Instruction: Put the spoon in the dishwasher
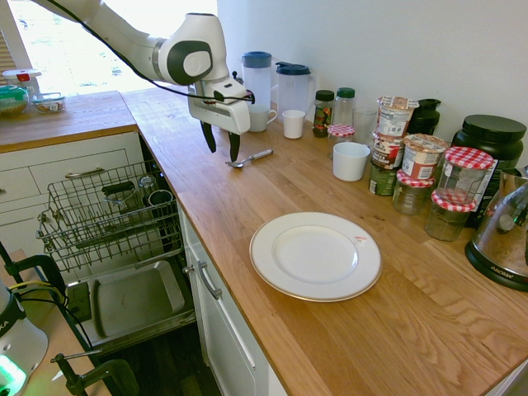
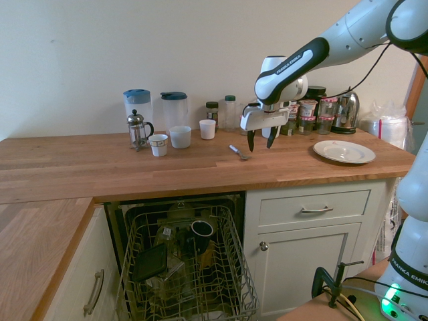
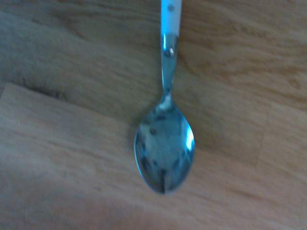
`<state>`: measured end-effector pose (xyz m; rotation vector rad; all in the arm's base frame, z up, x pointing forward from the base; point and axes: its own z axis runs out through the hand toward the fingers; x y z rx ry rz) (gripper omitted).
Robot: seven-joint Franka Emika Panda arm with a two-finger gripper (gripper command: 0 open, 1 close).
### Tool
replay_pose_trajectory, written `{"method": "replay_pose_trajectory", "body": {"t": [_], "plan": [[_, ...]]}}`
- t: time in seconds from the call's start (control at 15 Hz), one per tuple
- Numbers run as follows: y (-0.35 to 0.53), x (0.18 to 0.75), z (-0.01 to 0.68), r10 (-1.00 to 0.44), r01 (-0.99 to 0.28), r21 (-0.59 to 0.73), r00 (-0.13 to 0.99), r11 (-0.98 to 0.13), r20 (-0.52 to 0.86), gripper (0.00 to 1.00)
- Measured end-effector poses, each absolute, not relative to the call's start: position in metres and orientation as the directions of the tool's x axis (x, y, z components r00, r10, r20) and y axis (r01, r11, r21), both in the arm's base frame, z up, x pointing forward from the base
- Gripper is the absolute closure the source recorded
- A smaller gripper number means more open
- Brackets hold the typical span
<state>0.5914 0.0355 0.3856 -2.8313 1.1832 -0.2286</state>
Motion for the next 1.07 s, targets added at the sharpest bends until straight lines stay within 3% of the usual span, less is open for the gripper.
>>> {"method": "replay_pose_trajectory", "body": {"t": [0.53,1.07], "plan": [[0.048,0.658,0.353,-0.730,-0.718,-0.132,0.671,-0.683,0.127,0.00],[0.056,0.679,0.337,-0.749,-0.738,-0.128,0.649,-0.662,0.129,0.00]]}}
